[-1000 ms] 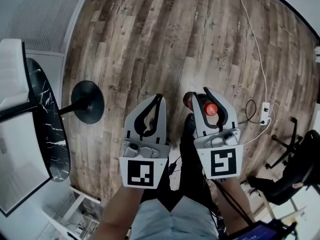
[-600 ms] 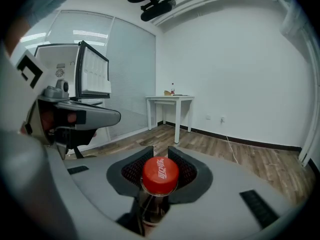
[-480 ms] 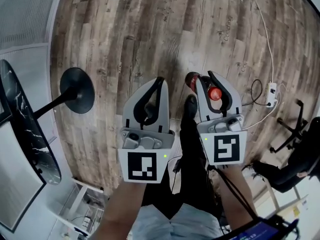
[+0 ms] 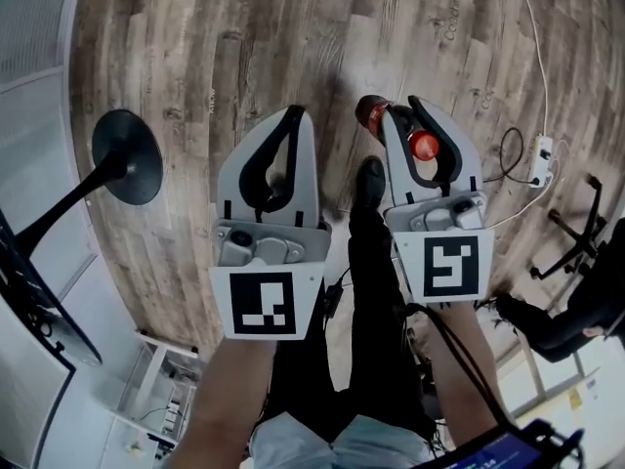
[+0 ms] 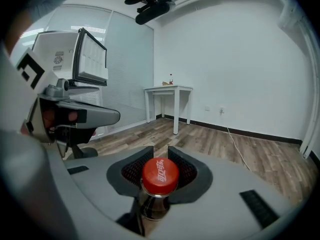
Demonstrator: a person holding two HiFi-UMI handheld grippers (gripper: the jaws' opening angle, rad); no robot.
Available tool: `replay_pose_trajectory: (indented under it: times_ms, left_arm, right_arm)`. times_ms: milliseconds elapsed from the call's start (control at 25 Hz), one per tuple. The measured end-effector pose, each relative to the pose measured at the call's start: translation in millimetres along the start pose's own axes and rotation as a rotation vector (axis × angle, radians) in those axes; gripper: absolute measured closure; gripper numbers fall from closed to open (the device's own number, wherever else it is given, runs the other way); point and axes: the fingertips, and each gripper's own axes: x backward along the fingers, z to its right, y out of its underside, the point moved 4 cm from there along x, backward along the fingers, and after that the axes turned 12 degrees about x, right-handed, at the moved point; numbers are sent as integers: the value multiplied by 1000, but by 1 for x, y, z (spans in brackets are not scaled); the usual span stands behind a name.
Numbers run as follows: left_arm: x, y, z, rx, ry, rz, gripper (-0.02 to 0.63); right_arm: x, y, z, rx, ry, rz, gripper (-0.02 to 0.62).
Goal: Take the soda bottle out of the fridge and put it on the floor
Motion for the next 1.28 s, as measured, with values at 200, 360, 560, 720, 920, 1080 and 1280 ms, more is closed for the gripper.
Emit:
replay_pose_trajectory:
  times_ms: [200, 360, 560, 720, 920, 1080, 1280]
  left_arm:
    - [-15, 26, -11, -6, -2, 6, 589]
    - [-23, 49, -18, -33, 21, -2, 589]
    - [-30, 83, -23, -51, 44, -47, 589]
    - [-33, 105, -33, -57, 56, -64, 589]
    - [-41, 126, -39, -77, 70, -75, 589]
    - [-44, 140, -44, -66, 71, -76, 589]
    - [-46, 158, -52, -73, 71, -82, 589]
  right_arm:
    - [-11, 35, -8, -10, 4, -19, 491]
    - [-18, 63, -17, -12, 9, -47, 491]
    - [-23, 93, -24, -20, 18, -62, 491]
    - [-31, 114, -36, -16, 11, -76, 491]
    - [-39, 140, -41, -16, 4, -97, 491]
    - [-42, 158, -45, -21, 11, -101, 491]
    - [-50, 182, -52, -5, 6, -108, 491]
